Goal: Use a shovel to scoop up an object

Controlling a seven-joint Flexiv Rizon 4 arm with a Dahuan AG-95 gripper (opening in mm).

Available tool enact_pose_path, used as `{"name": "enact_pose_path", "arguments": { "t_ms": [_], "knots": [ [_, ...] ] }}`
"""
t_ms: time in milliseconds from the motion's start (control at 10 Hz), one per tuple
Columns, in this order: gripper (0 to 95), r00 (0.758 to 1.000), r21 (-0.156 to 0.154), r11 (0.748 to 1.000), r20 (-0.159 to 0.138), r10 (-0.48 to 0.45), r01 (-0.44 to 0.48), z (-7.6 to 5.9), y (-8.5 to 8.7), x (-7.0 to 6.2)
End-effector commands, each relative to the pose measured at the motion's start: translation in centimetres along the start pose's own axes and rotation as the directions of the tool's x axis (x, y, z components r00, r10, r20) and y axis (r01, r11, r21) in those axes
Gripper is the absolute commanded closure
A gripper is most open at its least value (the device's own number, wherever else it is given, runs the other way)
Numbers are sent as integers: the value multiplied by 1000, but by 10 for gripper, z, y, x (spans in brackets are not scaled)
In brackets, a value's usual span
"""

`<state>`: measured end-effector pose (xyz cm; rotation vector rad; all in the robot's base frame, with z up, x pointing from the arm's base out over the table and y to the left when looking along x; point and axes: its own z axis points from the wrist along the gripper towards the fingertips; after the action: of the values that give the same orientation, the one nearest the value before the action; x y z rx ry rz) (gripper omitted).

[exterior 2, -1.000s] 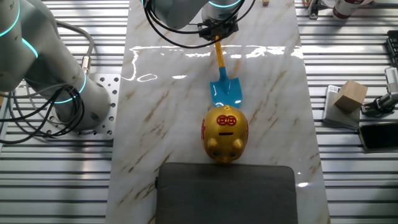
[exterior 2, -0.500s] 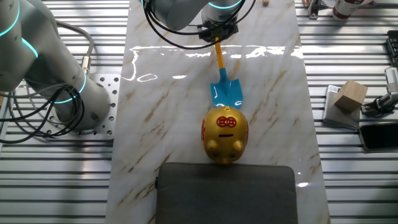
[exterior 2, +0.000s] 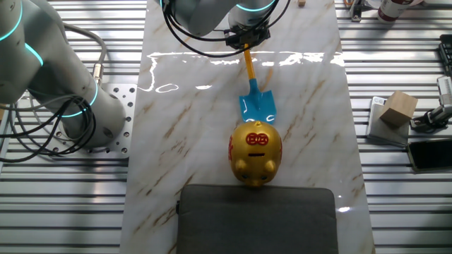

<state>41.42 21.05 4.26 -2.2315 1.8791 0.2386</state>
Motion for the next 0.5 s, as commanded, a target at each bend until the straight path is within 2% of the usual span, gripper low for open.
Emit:
{"name": "enact_pose_path", "arguments": {
  "t_ms": [100,500],
  "knots": [
    [950,1000,-1,1000,-2,-3,3,1,0,0],
    [950,1000,-8,1000,17,12,-11,2,2,0]
  ]
}}
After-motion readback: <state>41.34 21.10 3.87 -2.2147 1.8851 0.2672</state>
